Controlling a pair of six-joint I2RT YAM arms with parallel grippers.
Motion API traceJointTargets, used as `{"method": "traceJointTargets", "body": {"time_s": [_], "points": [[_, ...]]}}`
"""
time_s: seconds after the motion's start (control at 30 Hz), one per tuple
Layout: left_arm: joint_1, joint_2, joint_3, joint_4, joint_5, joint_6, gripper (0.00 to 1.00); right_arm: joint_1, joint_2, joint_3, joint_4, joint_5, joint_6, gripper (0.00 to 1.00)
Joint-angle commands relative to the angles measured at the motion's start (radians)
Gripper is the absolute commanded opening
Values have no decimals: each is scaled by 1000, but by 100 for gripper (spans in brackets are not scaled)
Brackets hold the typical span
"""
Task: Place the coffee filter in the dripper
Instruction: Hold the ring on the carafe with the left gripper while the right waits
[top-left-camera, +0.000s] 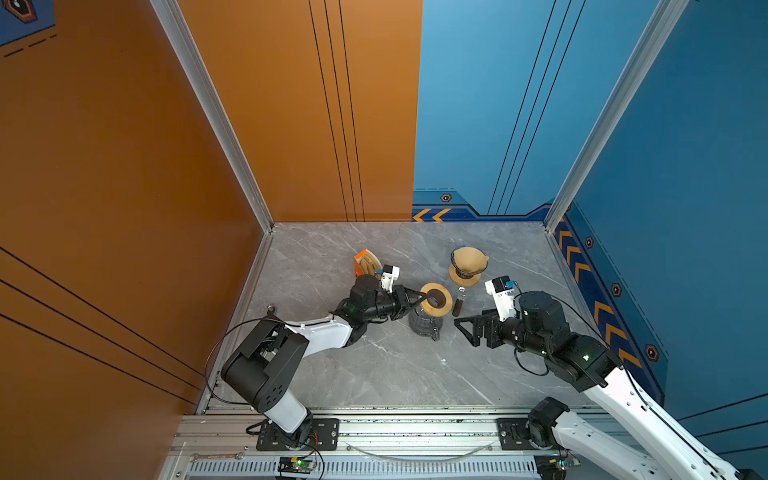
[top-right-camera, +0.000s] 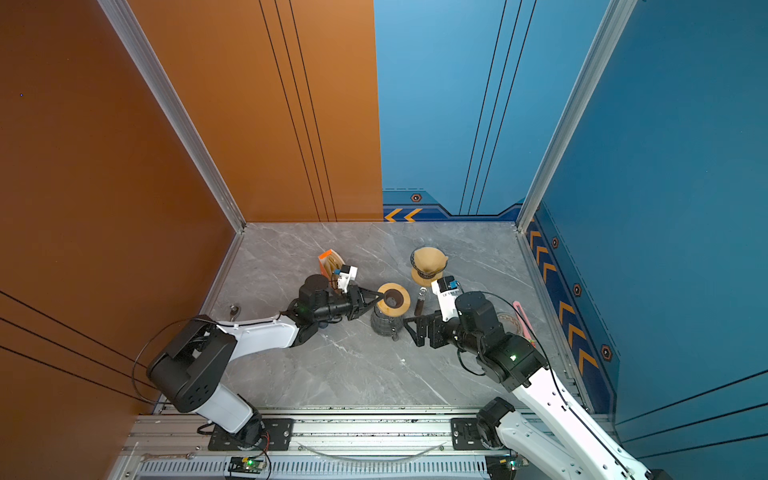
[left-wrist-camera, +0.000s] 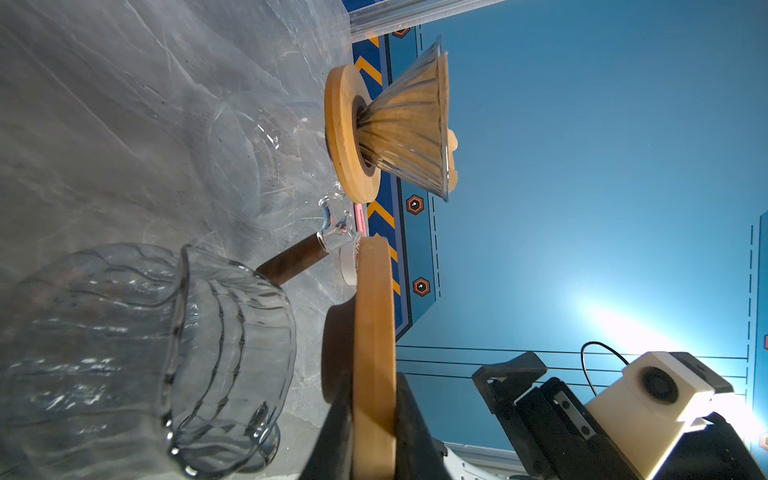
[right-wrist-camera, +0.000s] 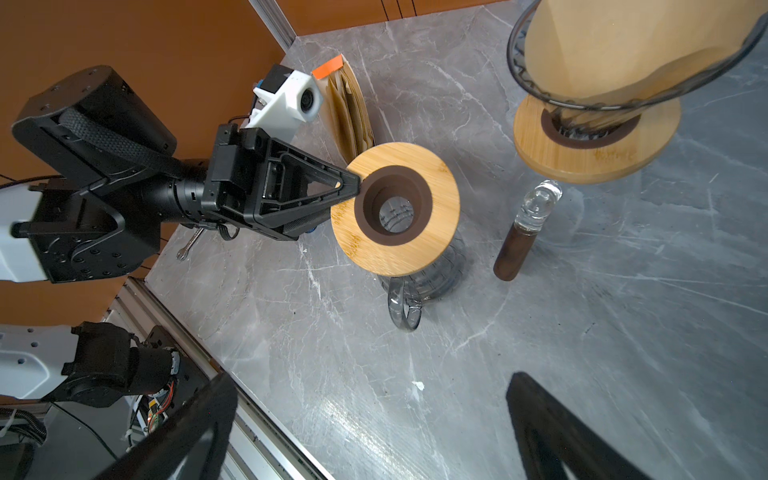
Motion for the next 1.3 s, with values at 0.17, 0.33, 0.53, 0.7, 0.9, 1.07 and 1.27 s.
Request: {"method": "traceJointTargets", "body": {"time_s": [0.17,0.33,0.53,0.7,0.9,1.07,1.27], "points": [[7,7,18,-58,9,31,17,-3,-2,-17,9,16,18,100],[9,11,11,-64,3,36,17,-4,-2,-22,7,16,18,100],[13,15,10,-68,2,40,17,-2,6,-24,9,8,20,100],[24,10,12,-91,2,55,17,-1,2,-38,14,10,27,100],[30,18,13,-94,6,57,18,1,-2,-49,22,11,33,100],[34,21,14,-96,10,58,19,2,0,-52,24,11,35,100],[40,21,8,-98,10,60,19,4,3,-51,26,12,35,100]]}}
